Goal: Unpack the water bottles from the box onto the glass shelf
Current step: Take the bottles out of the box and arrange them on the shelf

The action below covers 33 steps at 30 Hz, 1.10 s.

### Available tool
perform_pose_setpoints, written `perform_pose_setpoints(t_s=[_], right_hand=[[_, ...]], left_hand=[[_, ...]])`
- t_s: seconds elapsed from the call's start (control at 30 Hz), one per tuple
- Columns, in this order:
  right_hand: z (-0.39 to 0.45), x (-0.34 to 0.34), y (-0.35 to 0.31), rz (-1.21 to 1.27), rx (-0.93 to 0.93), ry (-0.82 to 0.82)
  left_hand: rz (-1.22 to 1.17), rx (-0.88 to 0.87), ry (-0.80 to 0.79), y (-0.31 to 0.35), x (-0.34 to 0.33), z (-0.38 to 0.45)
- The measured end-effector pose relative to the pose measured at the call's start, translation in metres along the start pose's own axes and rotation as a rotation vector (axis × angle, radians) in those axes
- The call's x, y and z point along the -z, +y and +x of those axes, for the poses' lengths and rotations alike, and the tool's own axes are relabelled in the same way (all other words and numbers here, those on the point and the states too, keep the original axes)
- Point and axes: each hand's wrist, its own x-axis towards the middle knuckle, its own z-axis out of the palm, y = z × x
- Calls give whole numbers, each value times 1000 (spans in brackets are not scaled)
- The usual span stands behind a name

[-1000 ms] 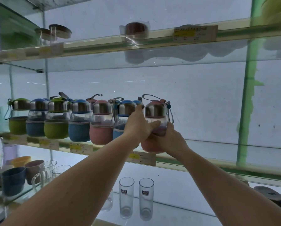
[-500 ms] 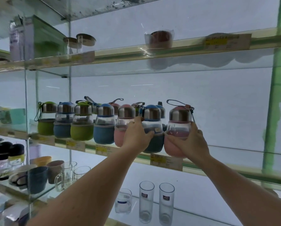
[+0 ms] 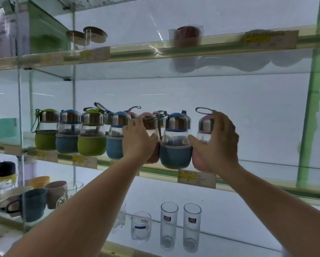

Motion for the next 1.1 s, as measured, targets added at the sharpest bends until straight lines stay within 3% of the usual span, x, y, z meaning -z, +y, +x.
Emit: perform_pose_setpoints(t_s=[0.1, 0.23, 0.4, 0.67, 0.83, 0.9, 1.0, 1.1], right_hand=[[-14, -14, -31, -26, 83, -84], [-26, -42, -47, 16, -148, -243], [-30, -54, -58, -51, -268, -289], [-28, -66, -67, -180, -324, -279], [-16, -54, -72, -170, -403, -347], [-9, -50, -85, -242, -340, -266], [-4, -55, -116, -207, -104, -128], [-6, -76, -140, -108, -70, -246]], left_hand=[[-145, -17, 57, -11, 1, 4], [-338, 8, 57, -25, -2, 10], [-247, -31, -186, -39, -9, 14], [-179, -48, -217, -45, -10, 25], [-215, -98, -319, -57, 1, 36], [-207, -149, -307, -65, 10, 37], [-168, -146, -141, -78, 22, 41], [-118, -35, -110, -99, 30, 50]])
